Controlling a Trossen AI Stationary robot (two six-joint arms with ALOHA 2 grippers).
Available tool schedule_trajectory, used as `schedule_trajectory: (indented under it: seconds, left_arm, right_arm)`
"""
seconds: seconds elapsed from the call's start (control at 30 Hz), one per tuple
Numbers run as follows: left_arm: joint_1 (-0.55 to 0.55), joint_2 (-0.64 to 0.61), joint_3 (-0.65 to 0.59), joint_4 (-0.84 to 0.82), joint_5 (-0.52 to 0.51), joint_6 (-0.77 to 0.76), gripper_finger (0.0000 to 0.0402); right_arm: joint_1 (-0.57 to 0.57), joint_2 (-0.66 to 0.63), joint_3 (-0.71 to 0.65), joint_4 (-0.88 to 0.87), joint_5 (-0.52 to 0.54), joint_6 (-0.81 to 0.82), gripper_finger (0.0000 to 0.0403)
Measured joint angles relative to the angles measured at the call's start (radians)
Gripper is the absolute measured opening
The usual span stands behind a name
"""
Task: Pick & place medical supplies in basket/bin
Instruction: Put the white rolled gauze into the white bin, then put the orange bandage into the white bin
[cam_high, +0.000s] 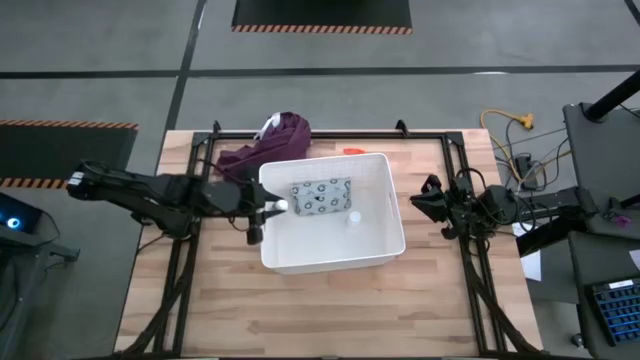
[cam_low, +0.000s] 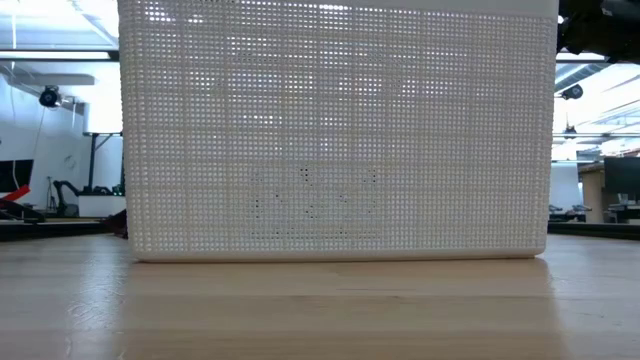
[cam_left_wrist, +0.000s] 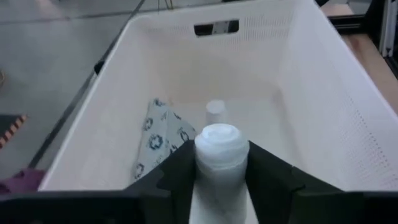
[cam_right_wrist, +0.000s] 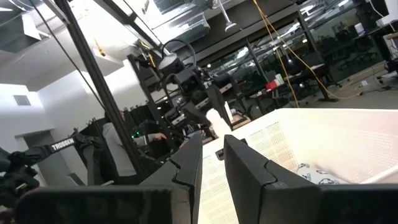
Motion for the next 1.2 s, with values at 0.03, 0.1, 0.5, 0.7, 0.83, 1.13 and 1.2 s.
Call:
schedule_trajectory:
  seconds: [0.03, 0.1, 0.5, 0.7, 0.83, 1.13, 1.2]
  left_arm:
    - [0.000, 0.003, -0.004, 0.000, 0.001, -0.013, 0.0126]
    - [0.001, 0.006, -0.009, 0.002, 0.001, -0.030, 0.0151]
    - [0.034, -0.053, -0.007, 0.123, -0.034, -0.016, 0.0227]
    - [0.150, -0.201, -0.136, 0.292, 0.094, -0.008, 0.0189]
    - [0.227, -0.320, -0.281, 0.500, 0.185, -0.008, 0.0165]
    - [0.294, -0.482, -0.499, 0.645, 0.202, -0.008, 0.0148]
    - [0.308, -0.492, -0.516, 0.644, 0.202, -0.008, 0.0147]
  right_arm:
    - [0.000, 0.000, 0.000, 0.000, 0.000, 0.000, 0.0059]
    - [0.000, 0.000, 0.000, 0.000, 0.000, 0.000, 0.0059]
    - [0.000, 0.000, 0.000, 0.006, 0.000, 0.000, 0.0059]
    - [0.000, 0.000, 0.000, 0.091, 0.003, 0.000, 0.0059]
    - [0.000, 0.000, 0.000, 0.220, 0.031, -0.065, 0.0059]
    - [0.000, 0.006, 0.078, 0.127, 0.134, -0.321, 0.0059]
    - [0.000, 0.006, 0.093, 0.076, 0.139, -0.376, 0.0059]
